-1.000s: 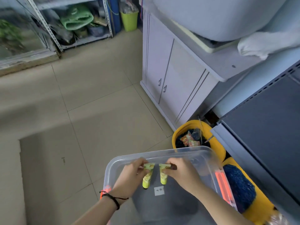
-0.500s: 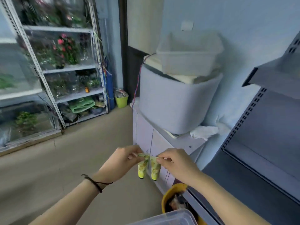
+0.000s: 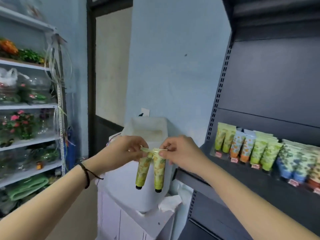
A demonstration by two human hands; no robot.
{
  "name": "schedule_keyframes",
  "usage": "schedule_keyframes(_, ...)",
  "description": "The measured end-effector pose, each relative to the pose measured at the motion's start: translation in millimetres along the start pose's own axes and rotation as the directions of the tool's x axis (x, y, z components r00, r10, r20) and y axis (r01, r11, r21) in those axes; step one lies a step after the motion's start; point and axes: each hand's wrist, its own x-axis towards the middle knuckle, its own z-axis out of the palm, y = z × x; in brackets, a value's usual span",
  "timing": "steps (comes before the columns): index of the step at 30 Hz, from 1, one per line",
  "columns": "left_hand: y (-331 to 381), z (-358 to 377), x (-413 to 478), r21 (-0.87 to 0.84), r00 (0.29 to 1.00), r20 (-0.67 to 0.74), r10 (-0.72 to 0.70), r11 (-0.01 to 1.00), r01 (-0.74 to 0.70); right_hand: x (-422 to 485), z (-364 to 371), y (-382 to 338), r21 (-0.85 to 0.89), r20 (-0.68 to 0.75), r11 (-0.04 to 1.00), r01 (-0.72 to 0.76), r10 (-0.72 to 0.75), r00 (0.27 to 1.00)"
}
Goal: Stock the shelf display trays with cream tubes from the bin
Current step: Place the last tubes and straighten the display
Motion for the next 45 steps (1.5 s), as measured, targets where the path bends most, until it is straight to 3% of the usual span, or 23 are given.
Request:
schedule_keyframes(9,79.4,22.8,117.0,-0.103,0.99,0.068,0.125,0.988,-0.117,14.8,-131.3,27.3,-0.024,-0.108,0.987,-0.161,0.158,0.982)
schedule_keyframes(15,106.2,61.0,192.8,-0.123,0.986,0.048,0.162,0.98,-0.155,35.2,-187.2,79.2,-0.233,-0.261,0.95,-0.208,0.145,0.954)
schedule_keyframes(20,108.9,103.2,241.7,-0.121,0.989,0.052,0.136,0.984,-0.129,52.7,-202.5,122.9,-0.411,-0.25,0.88,-0.238,0.142,0.958)
schedule_keyframes(26,104.4,141.3,273.6,-0.107,0.99,0.101,0.1,0.99,-0.089,67.4,-201.8,159.4,-0.484,-0.198,0.847,-0.219,0.137,0.97)
schedule_keyframes(45,91.3,165.9,286.9,-0.101,0.978,0.207,0.031,0.995,-0.01,76.3,-201.4,201.8,-0.289,-0.103,0.935,-0.205,0.183,0.978)
